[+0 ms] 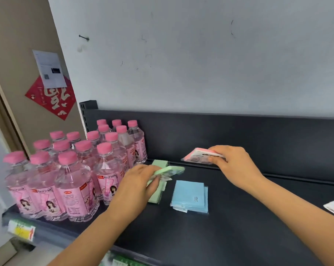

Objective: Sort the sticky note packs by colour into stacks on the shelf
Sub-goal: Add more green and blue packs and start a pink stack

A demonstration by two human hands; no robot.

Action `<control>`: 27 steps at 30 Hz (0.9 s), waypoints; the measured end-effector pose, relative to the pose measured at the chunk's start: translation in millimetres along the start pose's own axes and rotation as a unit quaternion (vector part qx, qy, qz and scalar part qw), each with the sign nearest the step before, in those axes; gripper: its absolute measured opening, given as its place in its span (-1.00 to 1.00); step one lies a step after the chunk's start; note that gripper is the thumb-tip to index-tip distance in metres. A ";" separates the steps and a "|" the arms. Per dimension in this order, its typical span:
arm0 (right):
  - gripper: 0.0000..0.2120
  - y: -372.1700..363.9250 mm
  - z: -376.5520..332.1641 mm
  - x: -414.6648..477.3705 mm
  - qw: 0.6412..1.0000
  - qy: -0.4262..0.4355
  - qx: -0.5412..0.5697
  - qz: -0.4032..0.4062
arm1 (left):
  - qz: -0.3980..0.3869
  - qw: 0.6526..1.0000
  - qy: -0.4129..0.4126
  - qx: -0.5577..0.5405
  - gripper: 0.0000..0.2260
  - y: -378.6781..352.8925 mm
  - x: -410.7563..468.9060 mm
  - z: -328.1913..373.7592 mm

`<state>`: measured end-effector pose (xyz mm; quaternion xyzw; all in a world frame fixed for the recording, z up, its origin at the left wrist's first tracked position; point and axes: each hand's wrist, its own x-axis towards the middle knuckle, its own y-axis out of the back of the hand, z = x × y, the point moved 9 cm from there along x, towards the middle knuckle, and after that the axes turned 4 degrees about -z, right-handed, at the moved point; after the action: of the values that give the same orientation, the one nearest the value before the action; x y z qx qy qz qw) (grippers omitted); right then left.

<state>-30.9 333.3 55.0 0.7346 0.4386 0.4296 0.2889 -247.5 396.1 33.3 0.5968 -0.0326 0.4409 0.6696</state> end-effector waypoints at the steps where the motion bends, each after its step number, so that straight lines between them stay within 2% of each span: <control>1: -0.84 -0.1 -3.0 -2.7 1.000 -0.012 -0.002 0.010 | 0.007 1.000 0.006 -0.016 -0.89 3.7 1.7 -2.8; 4: -0.84 -0.8 -11.1 -11.9 0.998 -0.046 -0.015 0.030 | -0.012 0.999 0.001 -0.048 -0.85 6.2 7.8 -7.2; 13: -0.86 0.9 -35.3 -51.7 0.986 -0.131 -0.034 0.097 | -0.099 0.988 -0.040 -0.111 -0.47 6.7 11.2 -15.3; 16: -0.87 -0.3 -40.2 -63.3 0.982 -0.152 -0.042 0.106 | -0.092 0.987 -0.069 -0.113 -0.59 12.0 10.6 -12.7; 21: -0.88 0.3 -44.2 -73.4 0.975 -0.178 -0.052 0.119 | -0.096 0.990 -0.094 -0.042 -0.84 7.3 13.7 -13.0; 24: -0.88 0.1 -46.7 -74.7 0.974 -0.183 -0.062 0.115 | -0.120 0.988 -0.091 0.044 -0.85 -2.2 14.5 -17.8; 27: -0.88 1.3 -46.2 -73.9 0.974 -0.181 -0.068 0.114 | -0.157 0.981 -0.085 0.077 -0.80 -14.7 8.9 -24.3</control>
<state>-89.5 269.0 49.6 0.8240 0.2618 0.3487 0.3619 -244.5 422.6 20.1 0.6792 0.0387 0.2793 0.6776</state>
